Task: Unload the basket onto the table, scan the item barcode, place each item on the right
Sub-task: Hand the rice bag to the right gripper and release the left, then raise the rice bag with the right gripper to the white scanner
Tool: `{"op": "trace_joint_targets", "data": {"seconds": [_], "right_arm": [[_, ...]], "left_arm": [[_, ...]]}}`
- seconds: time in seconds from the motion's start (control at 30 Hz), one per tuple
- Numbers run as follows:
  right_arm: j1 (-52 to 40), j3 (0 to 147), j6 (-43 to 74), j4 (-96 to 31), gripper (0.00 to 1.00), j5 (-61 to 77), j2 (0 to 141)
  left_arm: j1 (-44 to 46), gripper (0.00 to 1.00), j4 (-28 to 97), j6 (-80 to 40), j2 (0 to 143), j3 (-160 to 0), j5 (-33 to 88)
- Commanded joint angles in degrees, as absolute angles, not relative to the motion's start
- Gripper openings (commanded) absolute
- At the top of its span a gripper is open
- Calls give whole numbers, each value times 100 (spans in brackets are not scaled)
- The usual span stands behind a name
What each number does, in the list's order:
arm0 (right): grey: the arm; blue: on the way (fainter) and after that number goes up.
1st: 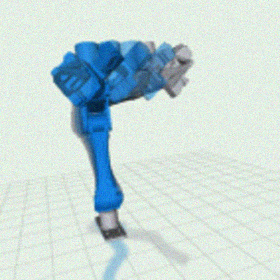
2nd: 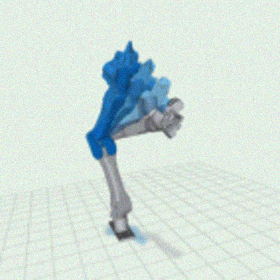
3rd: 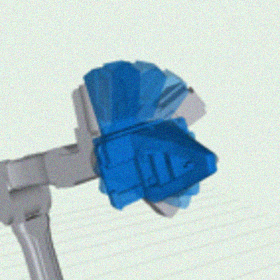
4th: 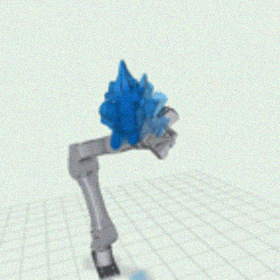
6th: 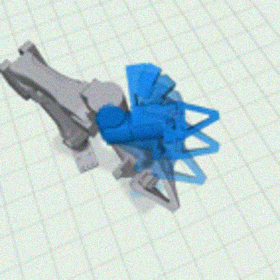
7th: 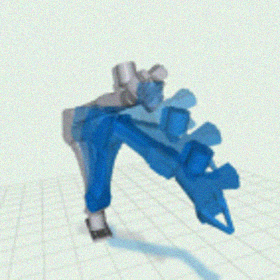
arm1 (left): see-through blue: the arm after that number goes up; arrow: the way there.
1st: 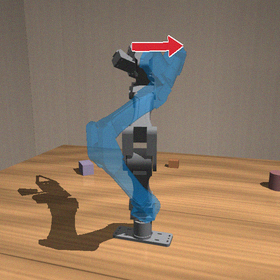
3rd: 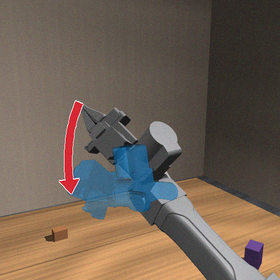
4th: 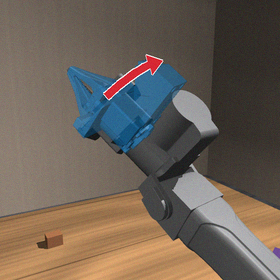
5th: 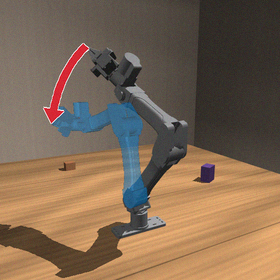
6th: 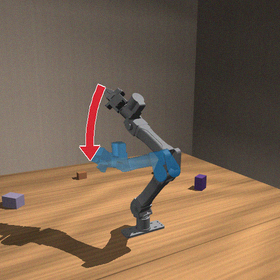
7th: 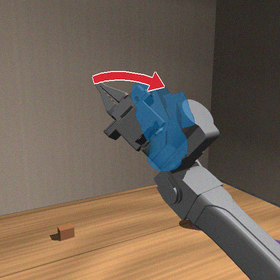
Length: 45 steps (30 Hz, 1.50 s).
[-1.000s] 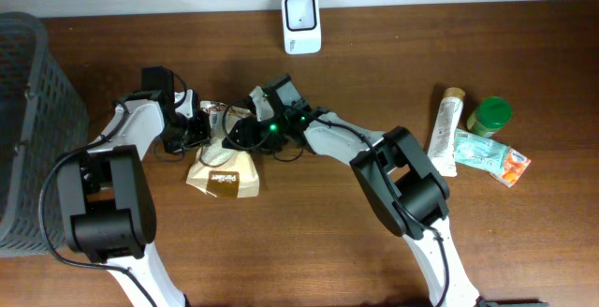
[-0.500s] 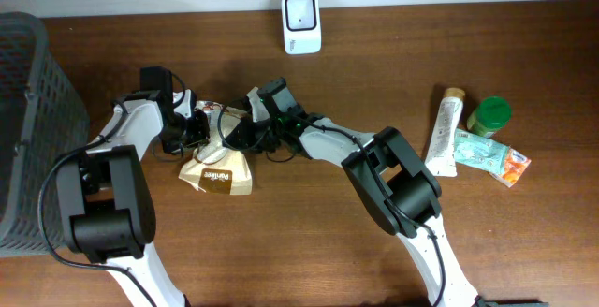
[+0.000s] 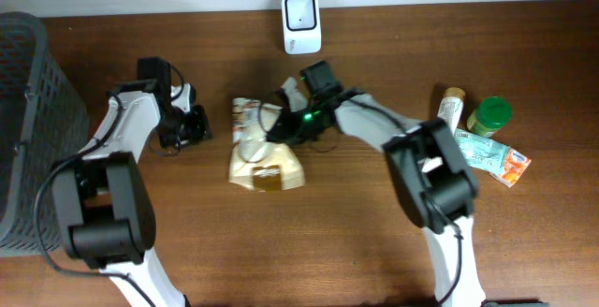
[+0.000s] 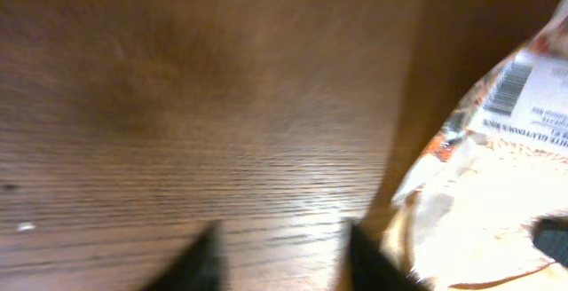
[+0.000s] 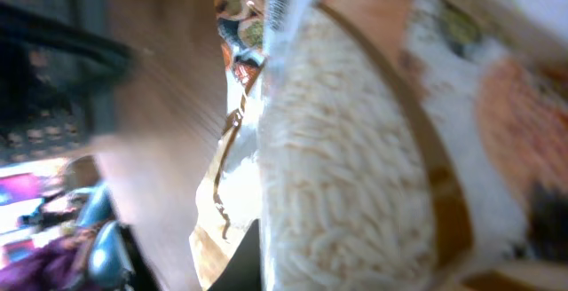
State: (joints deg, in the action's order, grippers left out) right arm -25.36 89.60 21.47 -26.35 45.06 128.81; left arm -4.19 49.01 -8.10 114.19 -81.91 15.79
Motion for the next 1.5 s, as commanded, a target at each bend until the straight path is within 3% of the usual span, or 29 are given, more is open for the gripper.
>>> {"op": "trace_joint_targets", "data": {"seconds": [0.0,0.1,0.13,0.37,0.73,0.87,1.03,1.13,1.27,1.47], "right_arm": [[-2344,8980,840,-3240,4,4023,11826],[-2161,8980,596,-3616,4,4027,11340],[-2099,8980,478,-3715,4,4045,11174],[-1826,8980,-429,-4318,4,4401,10165],[-869,8980,-75,-4508,4,6899,9480],[-773,8980,80,-4639,4,6661,9474],[-1120,9559,834,-4805,4,4678,9498],[-1435,10678,786,-5391,4,3190,9765],[-2053,12009,-21,-5627,4,499,10355],[-3052,12040,-2196,-4158,4,-3583,11246]], "left_arm": [[-429,73,4847,-810,10947,-8379,1516],[-429,96,4810,-810,10947,-8379,1518],[-429,99,4805,-810,10947,-8379,1516],[-427,99,4807,-810,10947,-8379,1518],[-427,99,4807,-810,10947,-8379,1518],[-429,99,4807,-810,10947,-8379,1518],[-427,99,4807,-810,10947,-8379,1520],[-427,99,4807,-810,10947,-8379,1518],[-427,99,4807,-810,10947,-8379,1518],[-427,99,4807,-810,10947,-8379,1518]]}}
